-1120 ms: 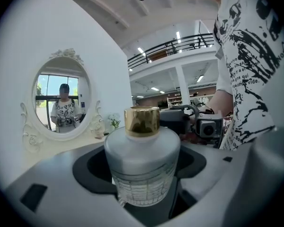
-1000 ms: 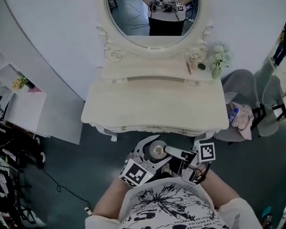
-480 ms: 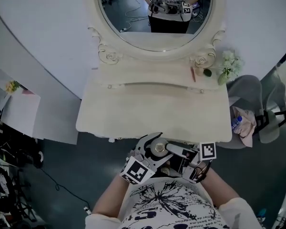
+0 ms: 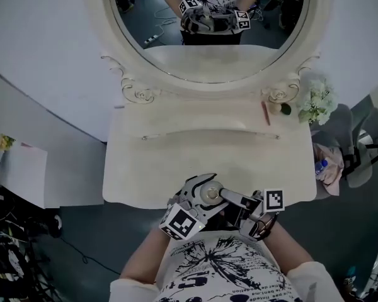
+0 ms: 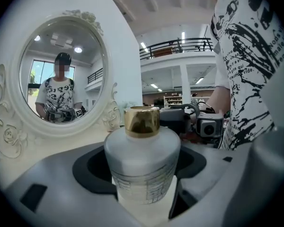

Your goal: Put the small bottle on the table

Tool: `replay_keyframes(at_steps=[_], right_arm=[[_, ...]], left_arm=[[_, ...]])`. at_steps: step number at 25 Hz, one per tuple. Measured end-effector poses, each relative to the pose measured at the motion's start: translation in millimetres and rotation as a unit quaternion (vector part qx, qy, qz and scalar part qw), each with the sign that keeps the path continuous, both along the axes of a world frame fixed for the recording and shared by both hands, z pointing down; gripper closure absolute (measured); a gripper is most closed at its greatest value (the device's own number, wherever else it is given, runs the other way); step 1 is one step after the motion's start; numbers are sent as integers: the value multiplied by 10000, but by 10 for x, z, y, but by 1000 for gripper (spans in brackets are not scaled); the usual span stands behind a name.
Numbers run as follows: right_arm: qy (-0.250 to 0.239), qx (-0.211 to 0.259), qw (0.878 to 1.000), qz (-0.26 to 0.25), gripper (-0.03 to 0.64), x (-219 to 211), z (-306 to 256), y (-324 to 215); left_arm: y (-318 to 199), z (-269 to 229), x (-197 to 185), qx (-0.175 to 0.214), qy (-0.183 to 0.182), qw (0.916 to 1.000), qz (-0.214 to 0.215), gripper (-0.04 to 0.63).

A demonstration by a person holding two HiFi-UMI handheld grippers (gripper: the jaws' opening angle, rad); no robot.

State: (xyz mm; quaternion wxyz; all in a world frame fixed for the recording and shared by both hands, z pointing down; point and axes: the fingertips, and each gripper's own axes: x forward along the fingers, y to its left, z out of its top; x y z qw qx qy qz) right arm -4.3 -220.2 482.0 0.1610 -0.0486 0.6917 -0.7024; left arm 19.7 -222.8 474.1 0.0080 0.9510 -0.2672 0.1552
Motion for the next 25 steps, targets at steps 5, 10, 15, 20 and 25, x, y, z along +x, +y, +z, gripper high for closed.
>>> replay_keyframes(at_steps=[5, 10, 15, 20, 25], right_arm=[[116, 40, 9999, 115, 256, -171, 244, -247], [186, -82, 9996, 206, 256, -262, 547, -365], [363, -255, 9986, 282, 256, -320, 864, -491], [635, -408, 9963, 412, 258, -331, 1111, -613], [993, -392, 9928, 540, 258, -327, 1291, -726]], left_arm=[[-243, 266, -166, -113, -84, 9998, 156, 249], [-357, 577, -260, -319, -100, 9992, 229, 249], [-484, 893, -329, -558, -62, 9981, 264, 249], [-610, 1147, -352, -778, 77, 9967, 207, 249], [-702, 1351, -400, -875, -154, 9958, 235, 249]])
